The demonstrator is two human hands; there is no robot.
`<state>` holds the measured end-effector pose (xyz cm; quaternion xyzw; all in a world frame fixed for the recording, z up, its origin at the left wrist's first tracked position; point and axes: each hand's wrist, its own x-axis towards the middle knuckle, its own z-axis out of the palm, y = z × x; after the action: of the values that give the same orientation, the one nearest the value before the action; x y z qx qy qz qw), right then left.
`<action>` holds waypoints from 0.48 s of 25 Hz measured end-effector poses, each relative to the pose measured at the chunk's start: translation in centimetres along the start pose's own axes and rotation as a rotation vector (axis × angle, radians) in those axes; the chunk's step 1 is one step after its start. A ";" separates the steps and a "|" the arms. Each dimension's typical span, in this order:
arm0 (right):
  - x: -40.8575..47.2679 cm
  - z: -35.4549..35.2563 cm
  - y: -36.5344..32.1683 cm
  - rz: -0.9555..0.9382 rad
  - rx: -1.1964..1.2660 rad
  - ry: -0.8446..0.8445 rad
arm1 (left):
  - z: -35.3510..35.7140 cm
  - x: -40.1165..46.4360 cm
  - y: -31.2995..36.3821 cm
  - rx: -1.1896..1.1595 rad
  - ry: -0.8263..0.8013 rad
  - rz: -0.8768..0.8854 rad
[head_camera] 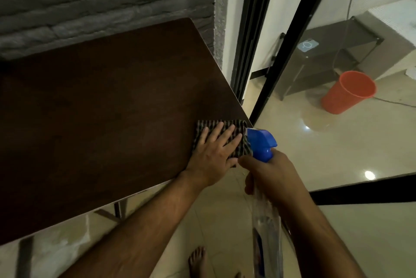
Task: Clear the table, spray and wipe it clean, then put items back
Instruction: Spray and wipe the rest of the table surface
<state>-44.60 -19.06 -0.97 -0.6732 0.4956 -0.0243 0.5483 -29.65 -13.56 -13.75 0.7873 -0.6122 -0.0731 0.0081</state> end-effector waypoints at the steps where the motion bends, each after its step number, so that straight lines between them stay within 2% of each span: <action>1: 0.0 0.1 -0.1 -0.014 -0.002 -0.004 | 0.2 -0.7 -0.3 0.008 0.004 -0.031; 6: -0.9 1.1 -1.0 -0.085 -0.010 -0.003 | 0.8 -6.0 -1.5 0.086 -0.017 -0.163; 9: -2.0 1.8 -1.6 -0.106 0.002 -0.001 | 1.0 -11.0 -2.8 -0.060 -0.036 -0.223; 12: -4.1 2.5 -3.6 -0.151 0.018 -0.083 | -1.0 -16.8 -5.4 -0.181 -0.092 -0.345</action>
<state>-42.90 -14.83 2.91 -0.7042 0.4201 -0.0422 0.5708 -28.40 3.92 -11.53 0.8723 -0.4591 -0.1638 0.0380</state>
